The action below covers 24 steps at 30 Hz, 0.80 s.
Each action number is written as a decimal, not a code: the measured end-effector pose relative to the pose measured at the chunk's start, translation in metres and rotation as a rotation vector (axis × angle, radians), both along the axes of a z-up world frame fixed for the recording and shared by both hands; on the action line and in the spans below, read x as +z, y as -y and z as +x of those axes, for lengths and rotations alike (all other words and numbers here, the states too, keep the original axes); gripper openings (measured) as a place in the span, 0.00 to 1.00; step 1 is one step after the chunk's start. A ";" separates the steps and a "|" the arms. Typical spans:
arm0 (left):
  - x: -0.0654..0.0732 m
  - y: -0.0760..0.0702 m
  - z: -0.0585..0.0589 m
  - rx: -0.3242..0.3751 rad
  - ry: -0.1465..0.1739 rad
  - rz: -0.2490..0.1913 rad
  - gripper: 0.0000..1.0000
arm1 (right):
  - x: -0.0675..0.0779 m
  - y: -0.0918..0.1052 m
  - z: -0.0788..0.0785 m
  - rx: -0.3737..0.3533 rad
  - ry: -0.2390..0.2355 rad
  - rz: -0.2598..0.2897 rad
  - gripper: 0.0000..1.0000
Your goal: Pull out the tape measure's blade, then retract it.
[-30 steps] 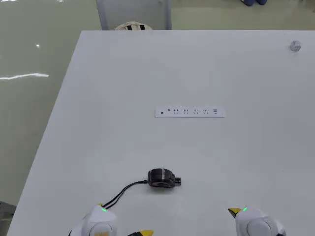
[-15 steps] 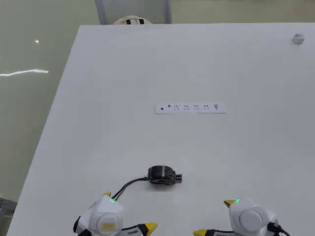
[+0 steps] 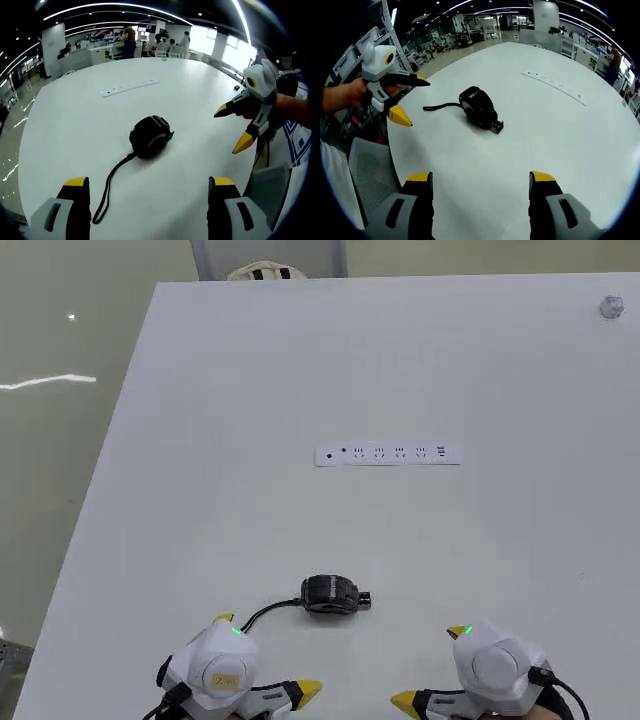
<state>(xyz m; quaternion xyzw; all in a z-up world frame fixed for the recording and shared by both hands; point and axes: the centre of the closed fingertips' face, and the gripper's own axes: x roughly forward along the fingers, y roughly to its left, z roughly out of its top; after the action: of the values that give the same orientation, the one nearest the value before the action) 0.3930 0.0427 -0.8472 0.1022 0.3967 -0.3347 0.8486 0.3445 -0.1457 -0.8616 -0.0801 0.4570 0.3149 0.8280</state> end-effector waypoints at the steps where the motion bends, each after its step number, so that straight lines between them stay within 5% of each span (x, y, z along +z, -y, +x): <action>1: 0.000 0.000 0.001 -0.003 -0.001 0.000 0.96 | 0.000 0.000 0.001 0.004 0.001 0.000 0.81; 7: -0.004 0.006 0.011 -0.078 0.008 0.012 0.94 | -0.002 -0.007 0.019 0.093 0.057 0.011 0.79; 24: -0.004 0.030 0.037 -0.252 0.071 0.029 0.90 | -0.013 -0.016 0.042 0.282 0.110 -0.029 0.75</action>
<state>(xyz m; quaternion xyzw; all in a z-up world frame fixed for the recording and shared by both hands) 0.4303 0.0131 -0.8507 0.1754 0.3555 -0.4289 0.8118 0.3869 -0.1292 -0.8750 -0.1727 0.3995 0.4165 0.7982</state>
